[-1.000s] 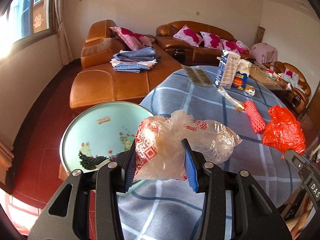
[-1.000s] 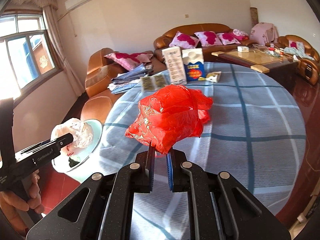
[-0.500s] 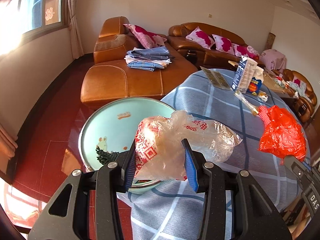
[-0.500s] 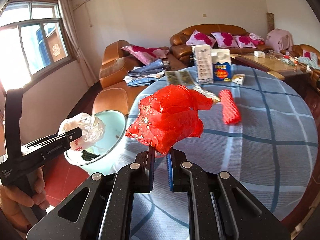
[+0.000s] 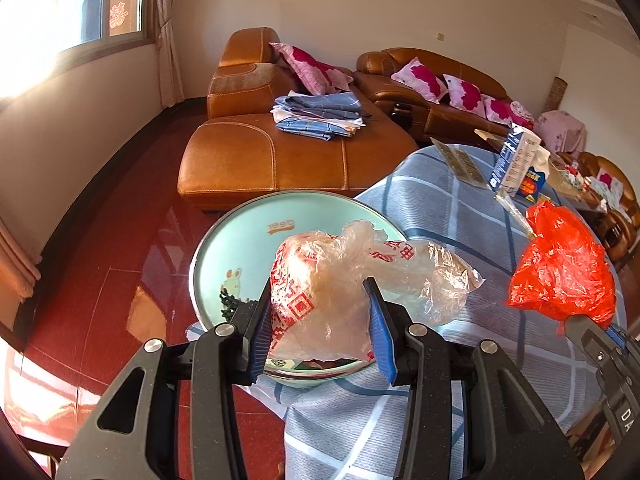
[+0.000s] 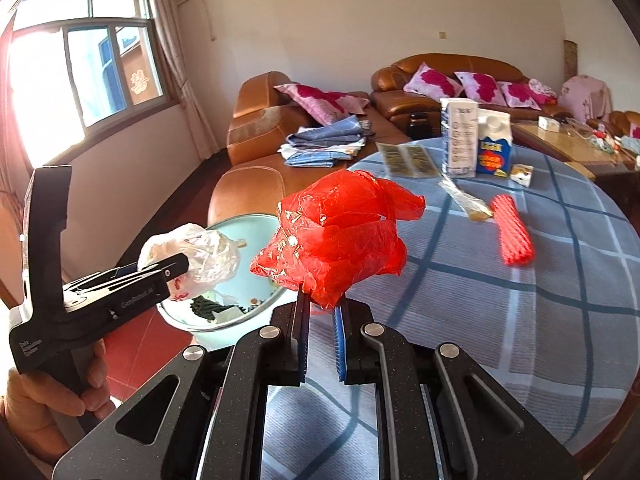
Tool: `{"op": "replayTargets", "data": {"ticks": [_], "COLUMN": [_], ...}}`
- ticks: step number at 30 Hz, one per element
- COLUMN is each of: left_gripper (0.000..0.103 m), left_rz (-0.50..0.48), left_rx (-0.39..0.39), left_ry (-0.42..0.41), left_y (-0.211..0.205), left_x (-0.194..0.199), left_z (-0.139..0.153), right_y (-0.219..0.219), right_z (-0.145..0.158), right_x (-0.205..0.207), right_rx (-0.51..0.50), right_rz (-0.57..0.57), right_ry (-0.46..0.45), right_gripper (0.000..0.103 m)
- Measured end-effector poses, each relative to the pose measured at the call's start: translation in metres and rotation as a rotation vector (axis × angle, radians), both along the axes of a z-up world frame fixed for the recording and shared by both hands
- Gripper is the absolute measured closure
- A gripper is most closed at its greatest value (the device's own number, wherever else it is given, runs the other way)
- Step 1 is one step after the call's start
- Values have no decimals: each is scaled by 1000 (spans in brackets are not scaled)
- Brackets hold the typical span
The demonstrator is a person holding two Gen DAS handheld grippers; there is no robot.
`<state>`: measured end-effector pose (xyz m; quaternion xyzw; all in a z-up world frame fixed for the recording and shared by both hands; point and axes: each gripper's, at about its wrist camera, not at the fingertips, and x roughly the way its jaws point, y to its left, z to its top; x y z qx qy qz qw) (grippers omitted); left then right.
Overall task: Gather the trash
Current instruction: 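Carry clear bag and red bag toward the bucket with both tools, then open both tools over the bucket to drop clear bag and red bag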
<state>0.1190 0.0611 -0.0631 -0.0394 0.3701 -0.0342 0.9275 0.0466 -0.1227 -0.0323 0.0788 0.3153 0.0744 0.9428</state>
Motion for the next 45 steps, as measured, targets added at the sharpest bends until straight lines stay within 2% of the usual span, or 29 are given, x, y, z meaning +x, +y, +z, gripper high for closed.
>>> {"op": "replayTargets", "data": {"ticks": [15,26,40,45], "left_gripper": [61,61,60,60], "left_rz": [60,120,142,139], "left_rx": [-2,23,72,80], "left_ry": [33,59,121,126], "left_y": [24,40,41,41], "left_x": [17,38,63,67], "left_z": [-15,-25,-45,-48], "right_y": [38,61,78,79], "right_z": [-7,-19,-49,-58], "right_x": [27,54,87,90], "right_rx": [-31,-30,-25,-6], "right_rz": [94,160,277,286], "right_ry": [14,44,167,198], "right_gripper": [92,92,92,91]}}
